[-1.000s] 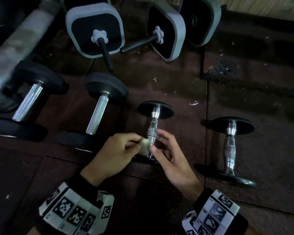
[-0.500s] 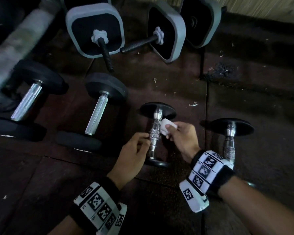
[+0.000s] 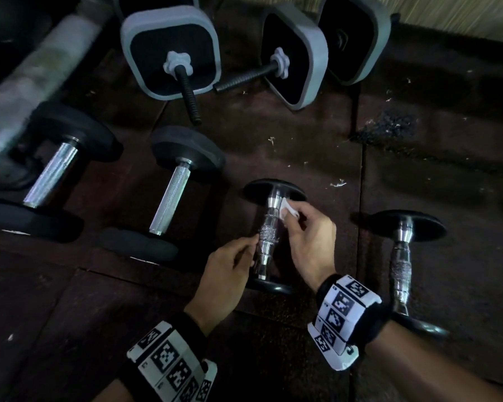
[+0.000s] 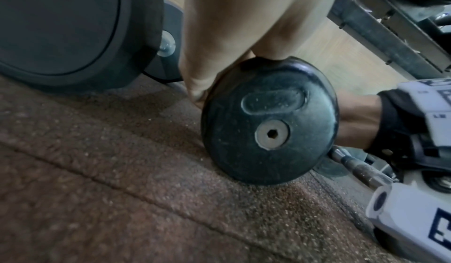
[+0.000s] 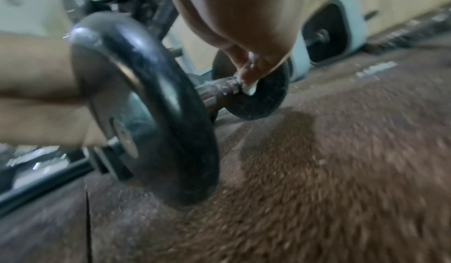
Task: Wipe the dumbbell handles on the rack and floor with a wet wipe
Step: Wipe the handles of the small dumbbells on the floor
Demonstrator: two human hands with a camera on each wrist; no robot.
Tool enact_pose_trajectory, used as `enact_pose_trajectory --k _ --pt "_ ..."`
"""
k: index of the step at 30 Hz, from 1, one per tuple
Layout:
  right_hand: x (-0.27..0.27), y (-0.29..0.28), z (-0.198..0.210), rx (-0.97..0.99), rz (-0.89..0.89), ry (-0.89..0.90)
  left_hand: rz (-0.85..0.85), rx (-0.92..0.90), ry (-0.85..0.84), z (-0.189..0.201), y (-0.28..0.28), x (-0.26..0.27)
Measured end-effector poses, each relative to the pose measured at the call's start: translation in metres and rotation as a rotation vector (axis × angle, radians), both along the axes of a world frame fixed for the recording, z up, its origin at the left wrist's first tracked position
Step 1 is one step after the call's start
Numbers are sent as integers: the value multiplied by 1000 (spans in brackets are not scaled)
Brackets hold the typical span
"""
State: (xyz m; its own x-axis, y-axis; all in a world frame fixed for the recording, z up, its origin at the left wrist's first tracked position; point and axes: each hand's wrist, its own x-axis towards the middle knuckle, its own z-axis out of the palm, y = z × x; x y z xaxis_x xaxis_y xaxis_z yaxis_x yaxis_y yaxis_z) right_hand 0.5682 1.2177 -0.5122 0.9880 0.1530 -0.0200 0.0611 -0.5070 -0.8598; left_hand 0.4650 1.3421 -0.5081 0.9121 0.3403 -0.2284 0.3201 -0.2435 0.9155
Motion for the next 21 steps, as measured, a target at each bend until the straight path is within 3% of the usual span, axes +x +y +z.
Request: enact_pose_trajectory --k 6,13,16,21 --pt "-3 11 7 -44 138 -258 9 -10 -11 -2 -1 -2" --pt "-1 11 14 -136 230 -217 11 -25 -9 -5 1 -3" --pt "3 8 18 -160 166 -207 -1 19 -13 -10 0 -2" --pt "-1 7 23 -177 244 -94 -35 118 -34 -5 8 5"
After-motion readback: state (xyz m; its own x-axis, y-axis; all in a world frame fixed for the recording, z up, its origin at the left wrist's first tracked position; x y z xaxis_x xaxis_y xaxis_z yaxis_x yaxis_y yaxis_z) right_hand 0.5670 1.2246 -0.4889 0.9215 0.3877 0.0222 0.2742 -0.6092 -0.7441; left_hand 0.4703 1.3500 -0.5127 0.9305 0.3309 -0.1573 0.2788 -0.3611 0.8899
